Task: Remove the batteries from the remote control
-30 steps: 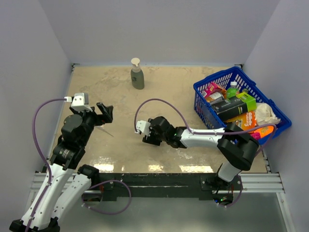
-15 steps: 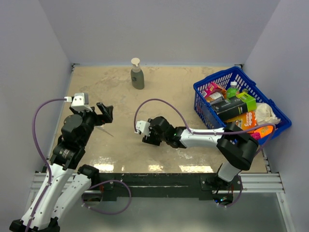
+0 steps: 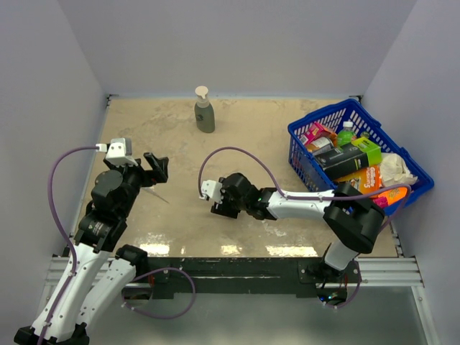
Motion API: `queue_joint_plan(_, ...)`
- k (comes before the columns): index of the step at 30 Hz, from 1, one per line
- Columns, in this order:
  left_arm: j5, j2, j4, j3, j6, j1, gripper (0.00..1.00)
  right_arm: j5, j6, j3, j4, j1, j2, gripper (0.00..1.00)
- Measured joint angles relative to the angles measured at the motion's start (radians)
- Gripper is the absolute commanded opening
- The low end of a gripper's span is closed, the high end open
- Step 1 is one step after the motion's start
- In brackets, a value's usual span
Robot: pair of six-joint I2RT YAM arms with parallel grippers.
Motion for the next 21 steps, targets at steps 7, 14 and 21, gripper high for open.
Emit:
queue_joint_plan(7, 0.000, 0.000, 0.000, 0.000, 0.000, 0.000, 0.95, 0.000, 0.000, 0.002, -0.022, 0.005, 0.000, 0.69)
queue_joint_plan(14, 0.000, 0.000, 0.000, 0.000, 0.000, 0.000, 0.95, 0.007, 0.000, 0.002, -0.017, 0.005, 0.000, 0.66)
queue_joint_plan(21, 0.000, 0.000, 0.000, 0.000, 0.000, 0.000, 0.95, 0.017, 0.000, 0.002, -0.009, 0.005, 0.000, 0.64)
